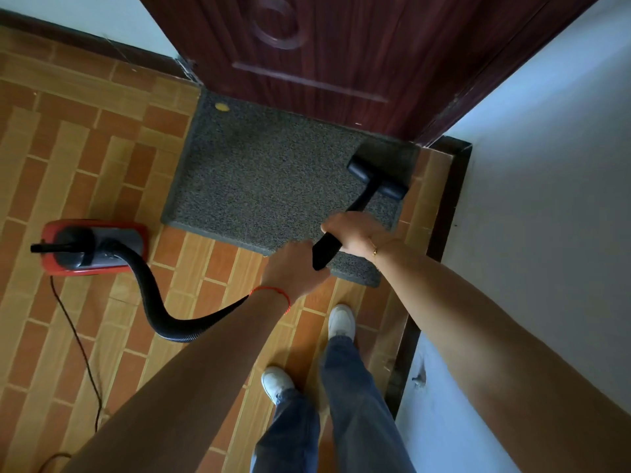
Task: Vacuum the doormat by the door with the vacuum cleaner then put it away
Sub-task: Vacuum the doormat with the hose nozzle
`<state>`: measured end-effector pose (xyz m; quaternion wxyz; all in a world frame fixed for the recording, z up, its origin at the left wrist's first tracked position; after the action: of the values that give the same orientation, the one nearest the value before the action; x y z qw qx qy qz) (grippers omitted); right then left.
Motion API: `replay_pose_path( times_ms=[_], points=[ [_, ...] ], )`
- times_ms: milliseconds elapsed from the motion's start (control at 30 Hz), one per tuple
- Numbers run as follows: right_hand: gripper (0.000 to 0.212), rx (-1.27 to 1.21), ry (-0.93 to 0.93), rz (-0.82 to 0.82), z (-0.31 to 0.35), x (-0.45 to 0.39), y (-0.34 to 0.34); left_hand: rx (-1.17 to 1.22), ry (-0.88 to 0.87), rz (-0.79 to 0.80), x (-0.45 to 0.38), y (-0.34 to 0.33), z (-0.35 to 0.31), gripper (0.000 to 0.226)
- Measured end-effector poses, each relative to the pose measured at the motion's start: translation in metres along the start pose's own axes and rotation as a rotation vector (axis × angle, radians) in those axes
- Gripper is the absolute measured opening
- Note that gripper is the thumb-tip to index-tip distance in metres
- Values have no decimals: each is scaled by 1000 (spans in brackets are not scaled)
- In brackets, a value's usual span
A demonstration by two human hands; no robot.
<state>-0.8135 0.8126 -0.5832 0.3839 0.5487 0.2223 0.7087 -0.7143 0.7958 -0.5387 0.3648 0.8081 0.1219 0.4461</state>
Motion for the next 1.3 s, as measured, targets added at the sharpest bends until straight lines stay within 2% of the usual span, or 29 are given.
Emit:
replay_pose_path(
  times_ms=[300, 500, 733, 967, 1300],
  points=[
    [3, 33, 68, 27, 110, 14, -35, -34, 30, 37, 85, -21, 70, 22],
    [13, 44, 135, 13, 198, 26, -67, -55, 73, 67, 154, -44, 130, 17],
    [13, 32, 161, 45, 277, 35, -106, -100, 89, 78, 219, -63, 183, 16],
    [2, -1, 154, 69, 311, 46, -122, -110, 85, 76, 252, -72, 201, 16],
    [13, -47, 113, 9, 289, 47, -118, -98, 80, 72, 237, -79, 188, 16]
  ],
)
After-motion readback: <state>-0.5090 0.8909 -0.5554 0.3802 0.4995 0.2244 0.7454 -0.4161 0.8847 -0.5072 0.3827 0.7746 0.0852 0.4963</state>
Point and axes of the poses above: each hand's wrist, its own x-axis away from the middle knuckle, its own y-axis out of the back of the hand, z = x × y, the point moved 8 cm from there along -x, towards the middle knuckle
